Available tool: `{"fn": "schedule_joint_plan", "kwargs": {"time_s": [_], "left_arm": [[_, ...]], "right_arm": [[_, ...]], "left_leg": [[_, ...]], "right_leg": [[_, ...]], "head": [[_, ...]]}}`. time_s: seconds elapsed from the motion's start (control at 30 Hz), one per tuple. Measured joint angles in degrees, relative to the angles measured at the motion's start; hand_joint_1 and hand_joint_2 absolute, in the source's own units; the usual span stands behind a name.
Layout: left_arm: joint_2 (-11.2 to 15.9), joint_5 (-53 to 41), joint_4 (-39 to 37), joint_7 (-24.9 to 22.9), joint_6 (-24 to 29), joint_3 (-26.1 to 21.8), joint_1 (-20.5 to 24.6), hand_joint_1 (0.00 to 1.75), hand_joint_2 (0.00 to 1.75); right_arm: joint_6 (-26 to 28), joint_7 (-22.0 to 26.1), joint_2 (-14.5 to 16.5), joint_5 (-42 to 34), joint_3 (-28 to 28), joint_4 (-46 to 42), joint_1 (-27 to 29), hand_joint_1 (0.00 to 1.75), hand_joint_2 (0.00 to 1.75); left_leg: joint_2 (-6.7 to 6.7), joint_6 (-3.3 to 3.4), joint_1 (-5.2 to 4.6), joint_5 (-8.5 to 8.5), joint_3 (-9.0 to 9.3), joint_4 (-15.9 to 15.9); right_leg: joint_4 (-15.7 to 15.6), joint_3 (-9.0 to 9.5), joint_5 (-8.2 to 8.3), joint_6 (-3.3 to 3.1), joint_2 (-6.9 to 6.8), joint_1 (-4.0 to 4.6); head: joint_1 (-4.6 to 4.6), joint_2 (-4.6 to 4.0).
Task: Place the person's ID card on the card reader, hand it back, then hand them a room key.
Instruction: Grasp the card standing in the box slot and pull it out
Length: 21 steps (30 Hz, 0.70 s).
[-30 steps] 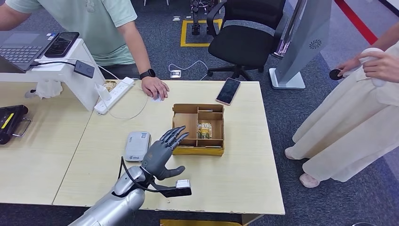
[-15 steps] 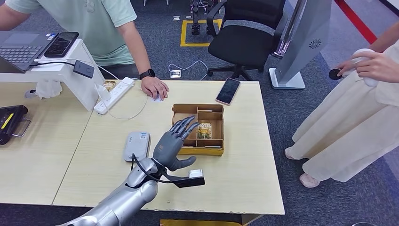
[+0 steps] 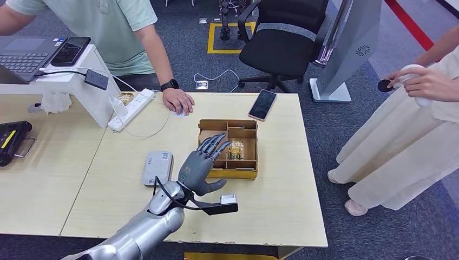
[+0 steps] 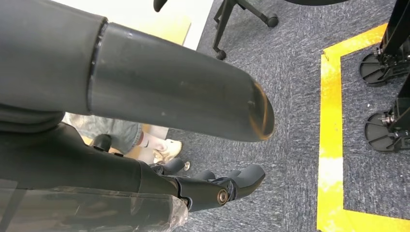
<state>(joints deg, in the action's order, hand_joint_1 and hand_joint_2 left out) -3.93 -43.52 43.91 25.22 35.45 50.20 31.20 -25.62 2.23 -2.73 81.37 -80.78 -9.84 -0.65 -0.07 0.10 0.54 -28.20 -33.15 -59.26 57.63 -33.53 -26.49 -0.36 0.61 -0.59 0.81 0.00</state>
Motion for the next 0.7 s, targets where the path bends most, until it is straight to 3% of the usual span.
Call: {"fn": "schedule_joint_plan", "kwargs": {"time_s": [0.7], "left_arm": [[0.1, -3.7, -5.5, -2.8, 1.6, 0.2, 2.3, 0.00, 1.75]], "right_arm": [[0.0, -0.2, -0.1, 0.7, 0.0, 0.0, 0.0, 0.00, 0.00]], "left_leg": [[0.00, 0.00, 0.00, 0.00, -0.01, 0.0]], "right_leg": [[0.0, 0.00, 0.00, 0.00, 0.00, 0.00]], "head": [[0.00, 0.00]]}}
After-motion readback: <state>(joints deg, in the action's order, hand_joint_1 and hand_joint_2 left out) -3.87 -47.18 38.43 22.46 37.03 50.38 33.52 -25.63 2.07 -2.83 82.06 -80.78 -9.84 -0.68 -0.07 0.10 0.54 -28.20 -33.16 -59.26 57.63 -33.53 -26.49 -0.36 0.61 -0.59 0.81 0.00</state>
